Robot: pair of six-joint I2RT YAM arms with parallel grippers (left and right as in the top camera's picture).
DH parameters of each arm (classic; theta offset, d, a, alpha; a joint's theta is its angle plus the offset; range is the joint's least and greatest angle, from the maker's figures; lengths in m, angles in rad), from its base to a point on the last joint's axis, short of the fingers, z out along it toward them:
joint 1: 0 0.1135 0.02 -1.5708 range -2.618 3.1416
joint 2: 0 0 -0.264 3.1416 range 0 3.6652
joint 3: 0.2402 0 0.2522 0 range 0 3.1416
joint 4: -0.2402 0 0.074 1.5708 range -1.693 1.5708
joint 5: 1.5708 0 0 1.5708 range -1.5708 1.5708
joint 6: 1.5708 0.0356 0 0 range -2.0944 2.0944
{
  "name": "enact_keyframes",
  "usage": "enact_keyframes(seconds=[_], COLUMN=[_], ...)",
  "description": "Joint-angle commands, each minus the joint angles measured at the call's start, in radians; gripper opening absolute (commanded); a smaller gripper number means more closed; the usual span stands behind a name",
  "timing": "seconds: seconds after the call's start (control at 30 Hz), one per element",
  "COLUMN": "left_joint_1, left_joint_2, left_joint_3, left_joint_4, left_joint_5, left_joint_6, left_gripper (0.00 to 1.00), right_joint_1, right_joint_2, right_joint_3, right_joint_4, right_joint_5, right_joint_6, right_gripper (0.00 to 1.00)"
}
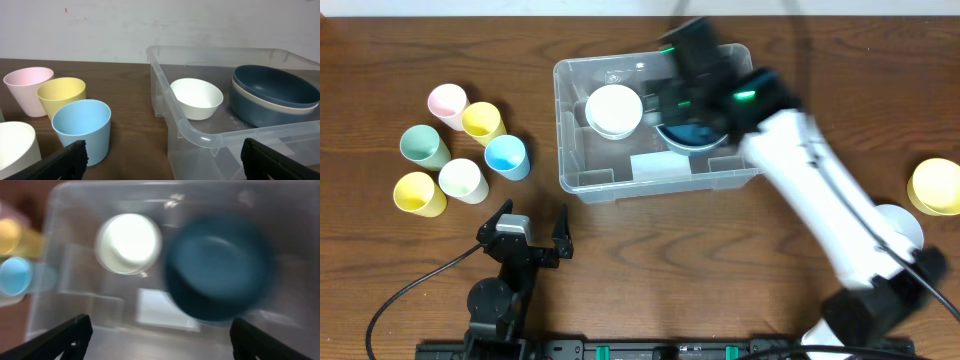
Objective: Pack container
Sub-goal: 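Carry the white bowl into the bin's left side and release it, then move the right gripper to the light grey bowl and grasp it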
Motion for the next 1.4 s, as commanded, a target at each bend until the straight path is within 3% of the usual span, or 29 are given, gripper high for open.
enact_keyframes(seconds=[0.0, 0.27, 0.47, 0.67, 1.07, 1.37], left_joint_1=[0.004, 0.004, 0.004, 0.004, 0.004, 0.004], left_joint_2=[-0.006, -0.006, -0.006, -0.006, -0.006, -0.006], left_joint_3=[-0.016, -0.016, -0.016, -0.016, -0.016, -0.016], left_joint_4=[-0.034, -0.034, -0.035, -0.034, -0.034, -0.034], left_joint_5=[0.011, 0.011, 0.011, 0.011, 0.011, 0.011], left_joint_6=[0.006, 0.006, 0.006, 0.006, 0.006, 0.006], left_gripper=[0.98, 0.98, 0.98, 0.98, 0.98, 0.98], right_joint_1=[-0.132, -0.479, -0.703, -0.864, -1.003, -1.004], right_joint_2=[-0.059, -0.092, -0.092, -0.092, -0.092, -0.092], right_joint_3=[0.009, -0.015, -0.160, -0.434, -0.710, -0.838], right_joint_4=[-0.095, -0.378, -0.361, -0.225, -0.013, 0.162], right_joint_5=[0.022, 0.063, 0.054, 0.019, -0.021, -0.026], right_joint_6=[0.063, 0.172, 0.176, 0.172, 0.117, 0.096], right_gripper=[0.91, 0.89, 0.88, 0.85, 0.76, 0.48])
